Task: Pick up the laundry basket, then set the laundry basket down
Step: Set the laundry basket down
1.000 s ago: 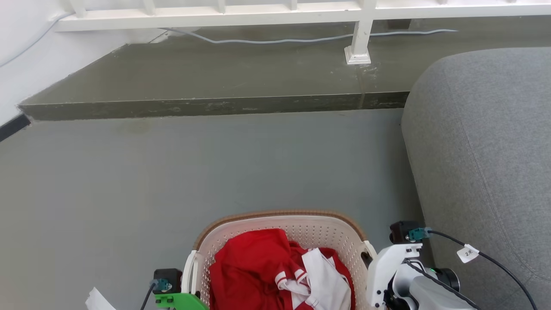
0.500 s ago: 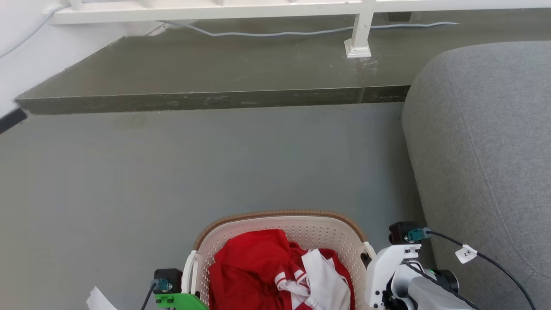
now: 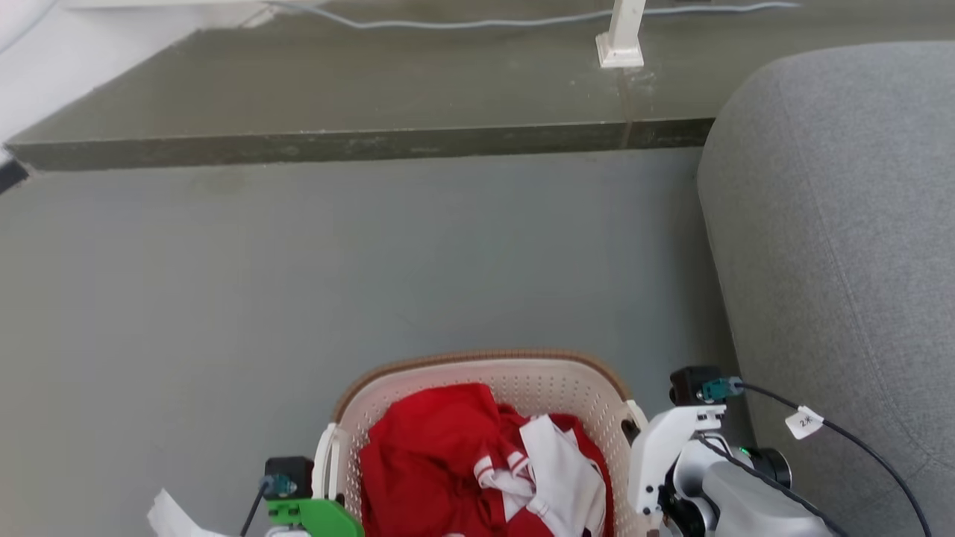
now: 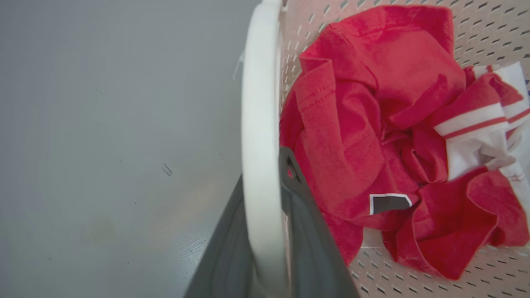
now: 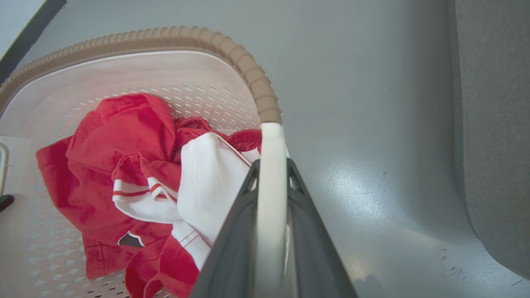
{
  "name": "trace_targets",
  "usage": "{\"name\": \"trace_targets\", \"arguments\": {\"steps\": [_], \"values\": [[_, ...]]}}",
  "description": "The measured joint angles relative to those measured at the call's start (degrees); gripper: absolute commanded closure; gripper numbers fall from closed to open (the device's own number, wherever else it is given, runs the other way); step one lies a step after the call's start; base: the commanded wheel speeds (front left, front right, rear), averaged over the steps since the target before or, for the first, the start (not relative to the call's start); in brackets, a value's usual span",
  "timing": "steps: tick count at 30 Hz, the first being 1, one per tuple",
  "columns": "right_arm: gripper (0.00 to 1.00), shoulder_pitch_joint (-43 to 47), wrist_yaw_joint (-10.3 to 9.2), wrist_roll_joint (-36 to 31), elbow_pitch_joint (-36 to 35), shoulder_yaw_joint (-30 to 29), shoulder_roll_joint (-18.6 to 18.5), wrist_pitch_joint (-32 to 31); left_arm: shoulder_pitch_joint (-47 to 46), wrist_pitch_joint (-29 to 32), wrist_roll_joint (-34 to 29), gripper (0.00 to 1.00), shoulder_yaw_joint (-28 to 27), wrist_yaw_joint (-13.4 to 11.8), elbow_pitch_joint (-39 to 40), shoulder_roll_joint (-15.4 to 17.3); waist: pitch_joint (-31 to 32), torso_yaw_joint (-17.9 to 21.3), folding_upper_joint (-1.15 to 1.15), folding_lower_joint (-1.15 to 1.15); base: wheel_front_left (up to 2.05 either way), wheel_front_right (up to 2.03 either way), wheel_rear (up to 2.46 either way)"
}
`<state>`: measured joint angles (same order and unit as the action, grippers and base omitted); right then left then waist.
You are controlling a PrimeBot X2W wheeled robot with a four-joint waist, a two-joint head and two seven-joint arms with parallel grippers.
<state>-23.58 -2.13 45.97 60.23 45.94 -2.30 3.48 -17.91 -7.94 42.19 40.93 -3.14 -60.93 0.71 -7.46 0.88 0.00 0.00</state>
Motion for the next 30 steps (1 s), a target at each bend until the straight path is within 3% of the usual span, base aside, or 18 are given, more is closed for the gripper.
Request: {"name": "trace_targets", "arguments": {"steps": [30], "values": [[1.00,-21.73,-1.58,0.07,0.75,-1.23,-0.76,3.34,-21.21,-1.70,-0.35,1.00,-1.91,-1.93,0.40,0.15,-20.63,0.21,0.00,0.01,0.00,0.00,0.00]]}}
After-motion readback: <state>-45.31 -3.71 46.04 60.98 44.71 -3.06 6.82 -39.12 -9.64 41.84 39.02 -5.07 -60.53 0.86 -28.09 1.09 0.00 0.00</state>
